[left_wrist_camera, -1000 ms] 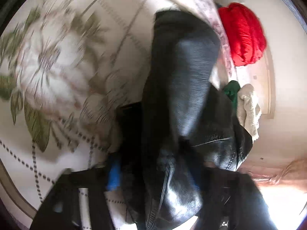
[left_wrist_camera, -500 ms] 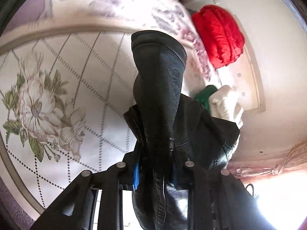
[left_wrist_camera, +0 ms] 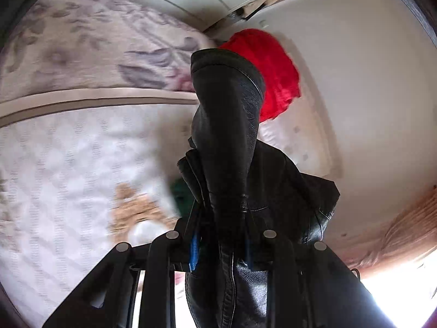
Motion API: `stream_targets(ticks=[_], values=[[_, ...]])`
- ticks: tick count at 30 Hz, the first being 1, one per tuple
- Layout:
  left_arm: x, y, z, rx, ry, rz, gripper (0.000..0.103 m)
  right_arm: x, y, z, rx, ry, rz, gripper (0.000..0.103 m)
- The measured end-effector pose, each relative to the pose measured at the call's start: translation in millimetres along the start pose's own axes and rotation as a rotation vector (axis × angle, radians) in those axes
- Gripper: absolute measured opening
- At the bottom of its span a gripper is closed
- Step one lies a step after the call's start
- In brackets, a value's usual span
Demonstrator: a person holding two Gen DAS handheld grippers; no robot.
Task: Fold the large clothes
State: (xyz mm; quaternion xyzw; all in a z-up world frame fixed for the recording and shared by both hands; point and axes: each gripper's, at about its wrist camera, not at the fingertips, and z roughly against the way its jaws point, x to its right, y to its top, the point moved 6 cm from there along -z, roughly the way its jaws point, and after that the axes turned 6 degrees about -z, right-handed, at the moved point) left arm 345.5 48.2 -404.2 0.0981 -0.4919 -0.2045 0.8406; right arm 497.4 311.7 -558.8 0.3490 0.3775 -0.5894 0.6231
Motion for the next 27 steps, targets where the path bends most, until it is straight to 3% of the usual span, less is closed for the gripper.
stream_targets(ticks=[5, 10, 12, 16, 22, 24, 26, 27], values=[[42, -3, -81, 0.064, -0.073, 0.123, 0.021, -19, 90, 76, -0.002, -0.080, 0.086, 0.048], [45, -29, -163, 0.108, -0.108, 0.227, 0.021, -7, 211, 88, -0.079, -0.170, 0.148, 0.048], [34, -44, -199, 0.089, -0.096, 0.251, 0.021, -1, 257, 76, -0.129, -0.203, 0.154, 0.048], [8, -71, -258, -0.016, -0.064, 0.260, 0.026, 53, 319, 55, -0.224, -0.316, 0.142, 0.049], [2, -66, -259, -0.135, -0.078, 0.201, 0.045, 110, 342, 50, -0.262, -0.314, 0.026, 0.072], [6, -59, -248, -0.165, -0.063, 0.170, 0.062, 112, 340, 59, -0.234, -0.350, 0.024, 0.078], [11, -36, -245, -0.163, -0.013, 0.080, 0.102, 107, 335, 79, -0.161, -0.421, 0.033, 0.082], [19, -31, -236, -0.158, 0.006, 0.021, 0.103, 105, 324, 89, -0.131, -0.450, 0.045, 0.082]])
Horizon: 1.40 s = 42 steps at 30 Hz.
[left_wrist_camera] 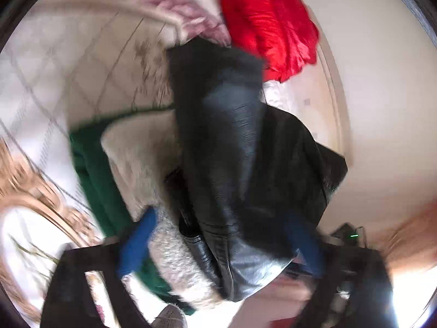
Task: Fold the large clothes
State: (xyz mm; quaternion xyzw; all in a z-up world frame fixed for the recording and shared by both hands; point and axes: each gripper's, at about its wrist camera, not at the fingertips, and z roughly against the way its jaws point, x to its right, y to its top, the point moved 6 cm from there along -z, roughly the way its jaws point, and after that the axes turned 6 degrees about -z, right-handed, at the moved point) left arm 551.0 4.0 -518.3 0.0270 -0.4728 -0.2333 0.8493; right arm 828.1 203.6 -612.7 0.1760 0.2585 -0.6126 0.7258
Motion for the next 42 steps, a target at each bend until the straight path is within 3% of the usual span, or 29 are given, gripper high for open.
stream_targets(ticks=[3, 4, 6, 8, 10, 12, 15, 16, 18, 25, 34, 42], values=[[18, 10, 23, 0.007, 0.130, -0.212, 0.103, -3, -25, 35, 0.187, -0.211, 0.032, 0.082], [25, 10, 32, 0.008, 0.186, -0.303, 0.103, -23, -32, 34, 0.227, -0.260, 0.024, 0.083], [38, 15, 47, 0.008, 0.276, -0.463, 0.103, -26, -60, 49, 0.338, -0.416, 0.017, 0.103], [42, 8, 59, -0.009, 0.376, -0.622, 0.103, -28, -97, 51, 0.412, -0.531, 0.043, 0.103], [53, 8, 75, -0.025, 0.432, -0.752, 0.103, -43, -131, 56, 0.461, -0.631, 0.053, 0.103], [63, 8, 95, -0.047, 0.443, -0.827, 0.103, -60, -162, 70, 0.513, -0.684, 0.032, 0.103], [80, 10, 133, -0.065, 0.441, -0.910, 0.103, -108, -216, 73, 0.571, -0.710, -0.008, 0.103], [88, 11, 149, -0.070, 0.432, -0.939, 0.103, -147, -227, 73, 0.585, -0.723, -0.025, 0.103], [99, 10, 174, -0.079, 0.426, -0.985, 0.103, -155, -262, 83, 0.614, -0.725, -0.060, 0.103], [132, -3, 276, -0.105, 0.375, -1.115, 0.103, -265, -411, 190, 0.719, -0.799, -0.105, 0.103], [166, -13, 408, -0.054, 0.358, -1.136, 0.103, -366, -563, 284, 0.846, -0.808, -0.127, 0.103], [188, -24, 498, 0.005, 0.334, -1.139, 0.103, -428, -664, 338, 0.924, -0.803, -0.062, 0.103]])
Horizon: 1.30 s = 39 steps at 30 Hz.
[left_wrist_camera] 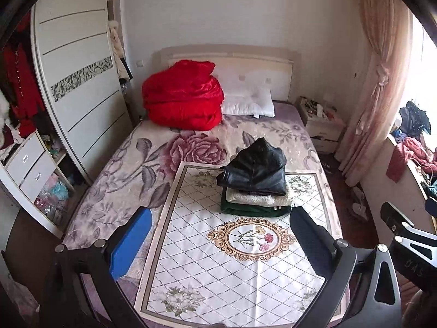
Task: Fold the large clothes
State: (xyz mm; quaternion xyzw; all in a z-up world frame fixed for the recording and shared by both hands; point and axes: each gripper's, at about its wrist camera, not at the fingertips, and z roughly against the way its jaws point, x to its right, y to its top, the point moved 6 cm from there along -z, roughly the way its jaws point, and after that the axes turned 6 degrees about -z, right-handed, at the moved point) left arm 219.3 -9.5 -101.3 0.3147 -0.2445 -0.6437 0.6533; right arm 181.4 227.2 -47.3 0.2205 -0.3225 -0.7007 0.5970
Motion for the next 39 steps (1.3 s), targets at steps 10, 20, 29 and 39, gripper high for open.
stream_targets(ticks=[10, 20, 29, 39], values=[[2, -1, 52, -0.023, -0.002, 0.000, 0.103, 26, 2, 91, 0.019, 0.032, -0.001, 0.103], [8, 4, 76, 0.038, 0.008, -0.013, 0.103, 44, 17, 148, 0.097, 0.023, 0.018, 0.103], [4, 3, 82, 0.054, 0.029, 0.004, 0.103, 48, 18, 154, 0.091, 0.045, 0.015, 0.103], [4, 3, 84, 0.055, 0.037, 0.001, 0.103, 51, 21, 152, 0.096, 0.042, 0.019, 0.103]])
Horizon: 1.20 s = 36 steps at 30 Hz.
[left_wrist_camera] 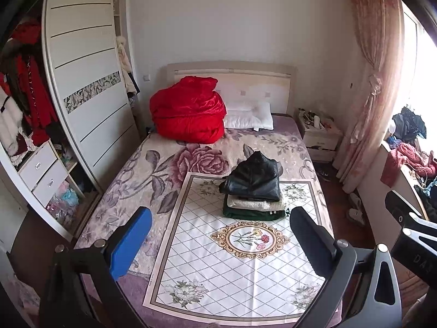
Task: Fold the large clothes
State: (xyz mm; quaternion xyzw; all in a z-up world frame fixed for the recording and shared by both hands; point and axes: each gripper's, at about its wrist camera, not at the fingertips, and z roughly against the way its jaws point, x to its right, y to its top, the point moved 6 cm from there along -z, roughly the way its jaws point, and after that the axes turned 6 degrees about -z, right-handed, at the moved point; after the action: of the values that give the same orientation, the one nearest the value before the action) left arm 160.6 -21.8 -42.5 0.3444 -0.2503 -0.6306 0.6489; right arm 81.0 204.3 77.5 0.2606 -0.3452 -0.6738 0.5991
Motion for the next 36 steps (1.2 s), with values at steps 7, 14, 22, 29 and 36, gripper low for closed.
stream_targets(ticks=[7, 14, 22, 29, 36], values=[[2, 0, 1, 0.004, -0.002, 0.000, 0.103, 1, 2, -3, 0.001, 0.003, 0.005, 0.103], [6, 2, 1, 0.007, -0.002, 0.002, 0.103, 1, 7, -6, 0.004, 0.007, 0.009, 0.103], [5, 3, 1, 0.009, 0.005, 0.004, 0.103, -2, 8, -13, 0.010, 0.008, 0.019, 0.103], [7, 4, 1, 0.013, 0.004, 0.003, 0.103, -6, 11, -20, 0.006, 0.021, 0.019, 0.103], [9, 5, 2, 0.019, 0.007, 0.003, 0.103, -7, 8, -22, 0.006, 0.021, 0.018, 0.103]])
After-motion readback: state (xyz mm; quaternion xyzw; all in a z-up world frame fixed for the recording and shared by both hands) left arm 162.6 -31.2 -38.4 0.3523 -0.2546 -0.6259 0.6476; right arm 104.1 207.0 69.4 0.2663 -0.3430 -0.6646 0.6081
